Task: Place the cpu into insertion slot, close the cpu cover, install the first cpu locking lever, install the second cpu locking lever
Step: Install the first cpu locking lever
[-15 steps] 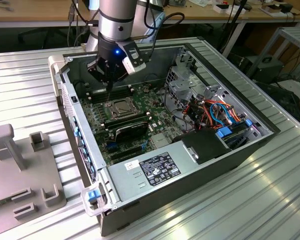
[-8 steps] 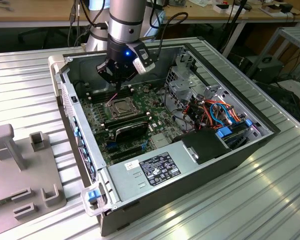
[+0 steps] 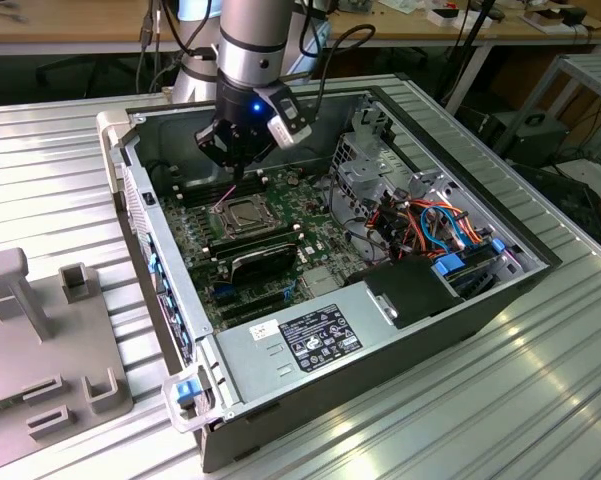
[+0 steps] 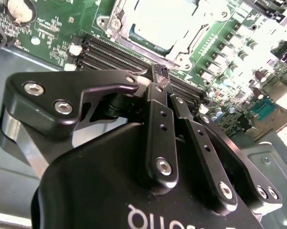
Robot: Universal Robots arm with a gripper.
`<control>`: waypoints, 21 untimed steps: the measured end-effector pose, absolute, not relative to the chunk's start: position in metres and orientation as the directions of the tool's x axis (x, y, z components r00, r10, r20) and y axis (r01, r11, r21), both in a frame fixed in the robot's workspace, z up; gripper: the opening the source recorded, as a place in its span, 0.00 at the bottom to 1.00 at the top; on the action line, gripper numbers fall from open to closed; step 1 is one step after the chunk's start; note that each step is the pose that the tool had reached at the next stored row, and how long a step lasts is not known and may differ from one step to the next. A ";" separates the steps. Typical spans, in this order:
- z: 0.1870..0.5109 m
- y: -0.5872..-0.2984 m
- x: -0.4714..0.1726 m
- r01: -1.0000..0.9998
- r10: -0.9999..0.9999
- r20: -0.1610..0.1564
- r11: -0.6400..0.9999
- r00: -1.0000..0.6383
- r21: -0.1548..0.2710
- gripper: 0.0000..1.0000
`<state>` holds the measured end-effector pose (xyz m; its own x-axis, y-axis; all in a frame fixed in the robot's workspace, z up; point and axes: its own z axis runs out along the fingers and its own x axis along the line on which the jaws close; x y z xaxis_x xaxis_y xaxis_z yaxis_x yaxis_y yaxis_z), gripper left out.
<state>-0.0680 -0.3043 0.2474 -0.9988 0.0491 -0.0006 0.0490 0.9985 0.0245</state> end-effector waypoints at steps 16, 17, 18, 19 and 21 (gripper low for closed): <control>0.225 -0.296 -0.046 -0.025 -0.025 0.002 0.999 -1.000 0.025 0.11; 0.224 -0.296 -0.045 -0.025 -0.025 0.002 0.999 -1.000 0.025 0.11; 0.223 -0.296 -0.043 -0.025 -0.025 0.002 0.999 -1.000 0.025 0.11; 0.222 -0.296 -0.042 -0.025 -0.025 0.002 0.999 -1.000 0.025 0.11; 0.220 -0.296 -0.042 -0.025 -0.025 0.002 0.999 -1.000 0.025 0.11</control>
